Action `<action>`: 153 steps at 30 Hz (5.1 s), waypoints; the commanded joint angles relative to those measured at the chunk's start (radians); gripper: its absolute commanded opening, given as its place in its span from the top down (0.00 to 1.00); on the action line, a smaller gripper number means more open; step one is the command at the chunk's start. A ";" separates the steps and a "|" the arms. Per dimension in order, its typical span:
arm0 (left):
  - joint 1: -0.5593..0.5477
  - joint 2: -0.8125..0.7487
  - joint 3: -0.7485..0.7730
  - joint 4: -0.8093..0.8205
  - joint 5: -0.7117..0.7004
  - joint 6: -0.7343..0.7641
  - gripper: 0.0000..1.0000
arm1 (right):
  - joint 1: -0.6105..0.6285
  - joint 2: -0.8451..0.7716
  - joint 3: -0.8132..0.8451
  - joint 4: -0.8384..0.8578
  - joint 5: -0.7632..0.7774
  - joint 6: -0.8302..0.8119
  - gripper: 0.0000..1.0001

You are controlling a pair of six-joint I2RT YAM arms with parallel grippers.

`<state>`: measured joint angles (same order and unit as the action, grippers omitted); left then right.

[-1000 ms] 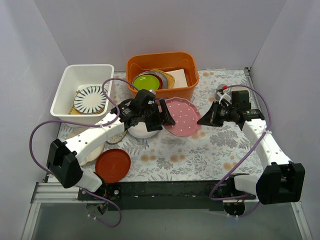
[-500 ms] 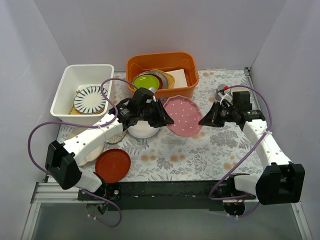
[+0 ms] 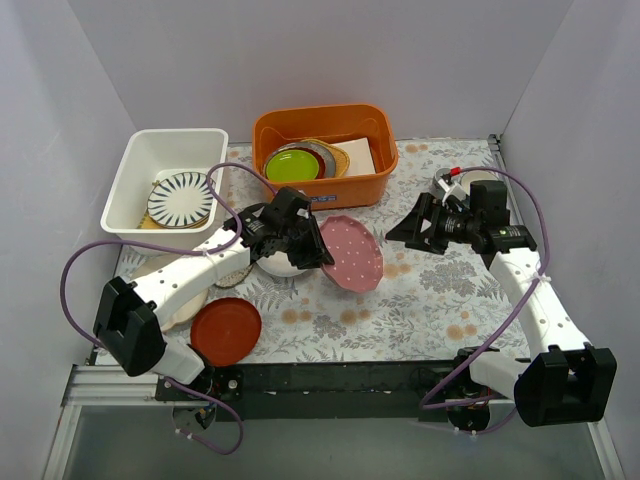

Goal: Place the plates into the plastic bin on the countertop
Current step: Place the plate in the plastic bin.

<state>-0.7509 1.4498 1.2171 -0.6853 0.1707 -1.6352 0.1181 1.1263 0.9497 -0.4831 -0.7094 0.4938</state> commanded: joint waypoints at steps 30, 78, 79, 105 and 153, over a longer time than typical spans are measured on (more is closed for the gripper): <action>0.280 -0.040 0.367 -0.077 0.087 0.168 1.00 | 0.002 -0.115 -0.158 -0.156 0.096 -0.109 0.07; 1.052 0.020 0.415 0.039 0.349 0.072 1.00 | 0.002 -0.120 -0.249 -0.219 0.102 -0.198 0.06; 1.064 0.026 0.412 0.047 0.349 0.064 1.00 | 0.002 -0.120 -0.252 -0.218 0.102 -0.201 0.06; 1.136 0.150 0.331 0.024 0.194 0.012 1.00 | 0.002 -0.149 -0.276 -0.206 0.128 -0.196 0.07; 1.200 0.284 0.125 0.027 0.279 0.060 0.41 | 0.002 -0.143 -0.312 -0.198 0.114 -0.208 0.06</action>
<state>0.4229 1.7638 1.3491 -0.6590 0.4088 -1.5917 0.1181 0.9901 0.6491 -0.7013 -0.5789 0.3012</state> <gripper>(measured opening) 0.579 0.939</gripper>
